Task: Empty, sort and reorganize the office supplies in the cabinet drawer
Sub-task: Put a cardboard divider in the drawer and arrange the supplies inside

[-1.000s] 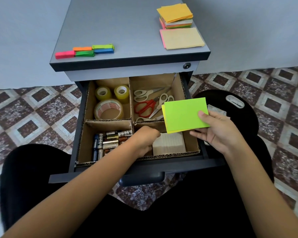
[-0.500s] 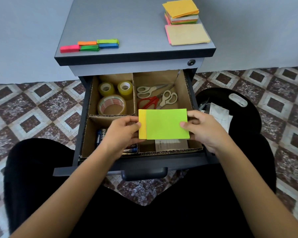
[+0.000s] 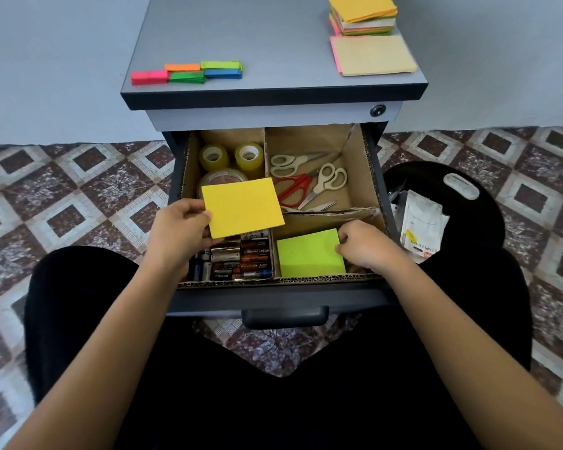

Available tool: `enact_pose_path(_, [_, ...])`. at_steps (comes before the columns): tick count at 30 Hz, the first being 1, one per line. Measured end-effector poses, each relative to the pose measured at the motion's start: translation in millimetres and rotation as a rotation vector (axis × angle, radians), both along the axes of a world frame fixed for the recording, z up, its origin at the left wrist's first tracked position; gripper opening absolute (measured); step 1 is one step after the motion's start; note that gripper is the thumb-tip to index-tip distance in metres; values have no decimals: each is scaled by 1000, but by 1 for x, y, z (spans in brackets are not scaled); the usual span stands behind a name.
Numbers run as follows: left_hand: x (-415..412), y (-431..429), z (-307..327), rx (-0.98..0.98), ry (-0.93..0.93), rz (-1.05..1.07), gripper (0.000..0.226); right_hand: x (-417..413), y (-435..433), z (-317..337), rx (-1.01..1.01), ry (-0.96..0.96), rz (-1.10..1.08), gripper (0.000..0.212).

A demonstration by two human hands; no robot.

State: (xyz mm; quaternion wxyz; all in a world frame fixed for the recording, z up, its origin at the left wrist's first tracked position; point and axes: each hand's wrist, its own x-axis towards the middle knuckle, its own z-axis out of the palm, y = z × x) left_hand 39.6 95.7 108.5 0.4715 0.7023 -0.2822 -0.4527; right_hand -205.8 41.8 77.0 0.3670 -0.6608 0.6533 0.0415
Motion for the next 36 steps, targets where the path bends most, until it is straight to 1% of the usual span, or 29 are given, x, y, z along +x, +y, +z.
enact_pose_path(2, [-1, 1, -1, 2, 16, -3, 14, 5, -1, -7, -49, 91, 31, 13])
enact_pose_path(5, [-3, 3, -3, -2, 26, -9, 14, 10, -1, -14, -118, 149, 33, 14])
enact_pose_path(7, [-3, 4, -3, -3, 32, -8, 13, 12, -2, -16, -114, 157, 22, 10])
enact_pose_path(9, [-5, 5, -3, -2, 38, -9, 13, 13, -3, -17, -73, 162, 10, 15])
enact_pose_path(19, [-13, 10, -2, -6, 76, -21, 14, 10, -6, -22, -16, 107, -70, 24])
enact_pose_path(25, [-11, 12, -3, -5, 95, -35, 15, 7, -6, -22, 6, 76, -131, 15])
enact_pose_path(31, [-11, 12, -4, -1, 98, -38, 15, 7, -4, -22, -44, 47, -158, 19])
enact_pose_path(36, [-11, 10, -4, -2, 96, -36, 13, 7, -3, -17, 8, -1, -187, 23])
